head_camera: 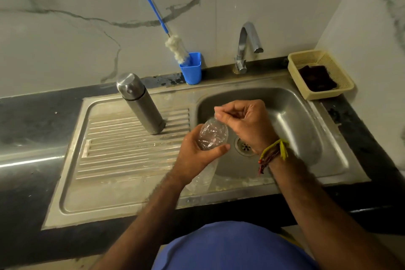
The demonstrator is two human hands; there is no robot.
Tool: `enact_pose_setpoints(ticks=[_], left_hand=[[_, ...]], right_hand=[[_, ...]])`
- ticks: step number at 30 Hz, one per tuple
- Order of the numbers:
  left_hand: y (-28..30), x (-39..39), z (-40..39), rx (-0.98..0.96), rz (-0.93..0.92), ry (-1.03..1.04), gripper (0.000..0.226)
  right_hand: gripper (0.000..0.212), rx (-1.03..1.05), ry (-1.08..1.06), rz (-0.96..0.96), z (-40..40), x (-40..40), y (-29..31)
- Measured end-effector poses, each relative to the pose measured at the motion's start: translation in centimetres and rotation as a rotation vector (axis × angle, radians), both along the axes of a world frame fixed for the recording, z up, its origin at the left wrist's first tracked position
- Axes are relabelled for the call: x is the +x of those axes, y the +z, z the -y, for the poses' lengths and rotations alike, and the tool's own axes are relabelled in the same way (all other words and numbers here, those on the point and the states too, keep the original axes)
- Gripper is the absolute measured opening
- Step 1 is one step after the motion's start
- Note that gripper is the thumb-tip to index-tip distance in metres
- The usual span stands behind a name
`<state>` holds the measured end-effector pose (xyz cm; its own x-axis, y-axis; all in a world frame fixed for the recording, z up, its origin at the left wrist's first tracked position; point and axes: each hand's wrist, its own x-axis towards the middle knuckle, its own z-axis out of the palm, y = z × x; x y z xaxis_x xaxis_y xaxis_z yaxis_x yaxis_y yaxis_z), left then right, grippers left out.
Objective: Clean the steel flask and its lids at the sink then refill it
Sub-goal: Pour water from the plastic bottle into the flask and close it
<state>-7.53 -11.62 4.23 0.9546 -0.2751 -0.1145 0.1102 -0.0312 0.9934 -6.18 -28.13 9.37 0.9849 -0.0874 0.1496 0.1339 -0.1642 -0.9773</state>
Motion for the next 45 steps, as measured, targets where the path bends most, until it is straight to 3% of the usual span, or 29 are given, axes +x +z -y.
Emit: enact_pose_setpoints(ticks=[4, 7, 11, 13, 17, 20, 24, 27, 30, 32, 34, 36, 39, 45], left_hand=[[-0.5, -0.1, 0.3, 0.084, 0.078, 0.021, 0.047], [-0.5, 0.0, -0.1, 0.168, 0.141, 0.012, 0.049], [-0.4, -0.5, 0.1, 0.383, 0.274, 0.105, 0.061], [-0.6, -0.4, -0.1, 0.386, 0.267, 0.118, 0.063], [-1.4, 0.3, -1.6, 0.288, 0.239, -0.009, 0.058], [-1.8, 0.6, -1.8, 0.390, 0.286, 0.036, 0.064], [-2.5, 0.9, -1.1, 0.358, 0.322, 0.092, 0.067], [-3.2, 1.8, -1.1, 0.348, 0.346, 0.041, 0.070], [-5.4, 2.7, -2.8, 0.439, 0.367, -0.005, 0.072], [-7.4, 3.1, -4.4, 0.657, 0.320, 0.143, 0.081], [-9.0, 3.7, -5.8, 1.010, 0.231, 0.311, 0.095], [-10.3, 4.2, -6.4, 1.264, 0.032, 0.246, 0.109], [-11.8, 4.5, -6.6, 1.326, -0.140, 0.008, 0.131], [-10.5, 6.1, -7.4, 1.278, -0.364, -0.245, 0.159]], right_hand=[[0.017, -0.275, -0.055, 0.007, 0.0, -0.2, 0.6], [0.018, -0.335, 0.036, -0.012, 0.4, 0.0, 1.1], [0.015, -0.400, -0.084, -0.012, -0.2, 0.3, 0.8], [0.021, -0.449, -0.099, -0.006, -0.6, 0.5, 0.6], [0.019, -0.448, 0.145, -0.072, -0.1, 0.8, 0.1], [0.018, -0.482, 0.090, -0.056, -0.7, 1.0, -0.5], [0.025, -0.513, 0.048, -0.016, -1.0, 1.6, -0.7], [0.031, -0.513, 0.109, -0.032, -0.4, 1.5, -1.2], [0.029, -0.514, 0.008, 0.026, -0.2, 1.6, -1.8], [0.029, -0.510, -0.071, 0.099, -0.2, 2.3, -2.1], [0.032, -0.509, -0.100, 0.146, -0.2, 3.7, -2.5], [0.032, -0.511, -0.119, 0.165, -0.6, 5.3, -2.4], [0.029, -0.530, -0.111, 0.210, -1.6, 7.9, -2.1], [0.027, -0.601, -0.102, 0.275, -4.4, 14.2, -1.7]])
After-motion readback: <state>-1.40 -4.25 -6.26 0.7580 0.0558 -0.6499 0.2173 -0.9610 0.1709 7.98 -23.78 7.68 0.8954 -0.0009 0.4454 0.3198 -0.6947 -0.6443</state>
